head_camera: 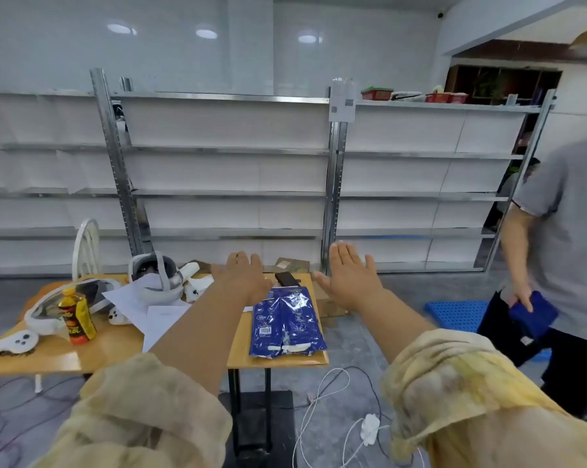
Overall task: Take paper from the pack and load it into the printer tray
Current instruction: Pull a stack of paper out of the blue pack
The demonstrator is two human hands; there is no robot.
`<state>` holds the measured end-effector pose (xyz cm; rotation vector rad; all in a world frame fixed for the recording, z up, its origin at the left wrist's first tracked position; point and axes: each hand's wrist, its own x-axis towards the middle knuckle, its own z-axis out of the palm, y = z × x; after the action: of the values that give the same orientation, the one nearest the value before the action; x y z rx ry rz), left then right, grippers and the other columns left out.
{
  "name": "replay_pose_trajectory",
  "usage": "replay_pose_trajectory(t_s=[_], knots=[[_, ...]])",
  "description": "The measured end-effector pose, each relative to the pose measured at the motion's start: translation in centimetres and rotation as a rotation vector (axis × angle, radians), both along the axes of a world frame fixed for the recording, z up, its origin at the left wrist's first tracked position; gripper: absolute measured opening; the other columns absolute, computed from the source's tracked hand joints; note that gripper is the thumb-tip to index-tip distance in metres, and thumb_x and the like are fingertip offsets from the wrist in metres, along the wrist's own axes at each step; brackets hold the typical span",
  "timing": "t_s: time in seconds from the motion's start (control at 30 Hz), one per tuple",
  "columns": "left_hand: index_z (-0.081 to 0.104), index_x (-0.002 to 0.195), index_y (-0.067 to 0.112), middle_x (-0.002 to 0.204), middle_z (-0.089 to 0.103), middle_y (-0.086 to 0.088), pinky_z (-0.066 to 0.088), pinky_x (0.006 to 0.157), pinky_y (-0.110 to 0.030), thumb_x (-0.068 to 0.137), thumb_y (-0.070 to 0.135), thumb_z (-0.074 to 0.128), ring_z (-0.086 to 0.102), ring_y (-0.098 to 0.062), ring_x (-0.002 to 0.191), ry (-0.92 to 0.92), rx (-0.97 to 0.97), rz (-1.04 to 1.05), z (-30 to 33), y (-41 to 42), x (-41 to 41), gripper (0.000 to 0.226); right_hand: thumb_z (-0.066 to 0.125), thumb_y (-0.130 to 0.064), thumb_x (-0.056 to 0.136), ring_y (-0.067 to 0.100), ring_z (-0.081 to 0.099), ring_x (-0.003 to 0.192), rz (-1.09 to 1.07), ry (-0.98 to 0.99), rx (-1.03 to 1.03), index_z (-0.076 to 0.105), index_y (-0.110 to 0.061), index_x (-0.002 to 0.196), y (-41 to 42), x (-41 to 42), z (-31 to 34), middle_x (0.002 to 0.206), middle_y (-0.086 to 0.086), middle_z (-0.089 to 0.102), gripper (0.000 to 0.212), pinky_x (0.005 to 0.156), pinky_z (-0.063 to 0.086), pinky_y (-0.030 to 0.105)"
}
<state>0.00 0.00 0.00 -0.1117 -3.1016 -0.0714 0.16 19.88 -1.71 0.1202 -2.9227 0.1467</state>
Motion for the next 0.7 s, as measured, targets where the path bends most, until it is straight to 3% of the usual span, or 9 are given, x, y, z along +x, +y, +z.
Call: replay_pose_trajectory(t_s=[0.7], knots=[[0.009, 0.151, 0.015, 0.161, 0.007, -0.011, 0.012, 0.115, -0.058, 0.095, 0.051, 0.032, 0.006, -0.028, 0.148, -0.033, -0.040, -0.040, -0.8, -1.6, -10.2, 0.071, 0.020, -0.054, 0.096, 0.022, -0.005, 0.149, -0.047, -0.053, 0.048, -0.003, -0.010, 0.151, -2.0, -8.8, -1.7, 0.161, 0.008, -0.003, 0.074, 0.119, 0.001, 0.050]])
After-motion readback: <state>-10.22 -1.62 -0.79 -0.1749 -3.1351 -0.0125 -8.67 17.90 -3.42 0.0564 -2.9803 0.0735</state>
